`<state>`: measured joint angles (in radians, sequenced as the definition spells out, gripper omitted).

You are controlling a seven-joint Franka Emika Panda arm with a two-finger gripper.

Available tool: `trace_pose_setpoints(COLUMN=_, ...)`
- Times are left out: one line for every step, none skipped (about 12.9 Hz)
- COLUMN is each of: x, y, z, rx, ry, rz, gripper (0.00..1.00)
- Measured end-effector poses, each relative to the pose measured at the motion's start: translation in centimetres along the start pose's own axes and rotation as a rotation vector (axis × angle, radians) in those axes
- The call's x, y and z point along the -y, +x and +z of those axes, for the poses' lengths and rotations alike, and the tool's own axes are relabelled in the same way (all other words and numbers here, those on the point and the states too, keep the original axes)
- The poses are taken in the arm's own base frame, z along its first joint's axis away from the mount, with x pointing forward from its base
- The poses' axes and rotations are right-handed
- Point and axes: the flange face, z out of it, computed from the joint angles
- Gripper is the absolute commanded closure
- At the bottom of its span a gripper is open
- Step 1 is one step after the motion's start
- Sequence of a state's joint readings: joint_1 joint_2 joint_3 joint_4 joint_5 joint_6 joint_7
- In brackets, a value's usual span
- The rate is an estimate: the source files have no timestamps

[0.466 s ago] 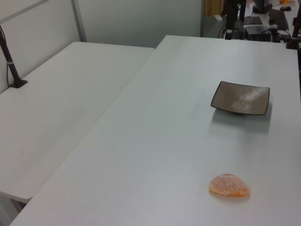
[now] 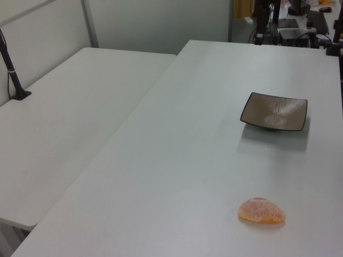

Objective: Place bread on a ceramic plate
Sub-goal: 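Move the open gripper from above the table toward the bread roll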

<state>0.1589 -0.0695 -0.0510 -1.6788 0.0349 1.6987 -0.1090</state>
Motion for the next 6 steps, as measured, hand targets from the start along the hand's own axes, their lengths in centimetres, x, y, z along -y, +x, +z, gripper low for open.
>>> trace_pose_setpoints(x=0.00, y=0.02, z=0.01, rx=-0.001, ry=0.000, rz=0.000, gripper=0.00)
trace_pose_setpoints(x=-0.01, y=0.07, z=0.04, rx=-0.003, ry=0.000, rz=0.000, gripper=0.00)
trace_pose_setpoints(x=-0.02, y=0.12, z=0.08, rx=-0.004, ry=-0.001, rz=0.000, gripper=0.00)
trace_pose_setpoints(x=-0.02, y=0.16, z=0.13, rx=-0.004, ry=-0.001, rz=0.000, gripper=0.00)
trace_pose_setpoints(x=-0.03, y=0.18, z=0.22, rx=-0.002, ry=-0.001, rz=0.000, gripper=0.00)
trace_pose_setpoints(x=-0.02, y=0.19, z=0.33, rx=0.000, ry=0.000, rz=0.000, gripper=0.00)
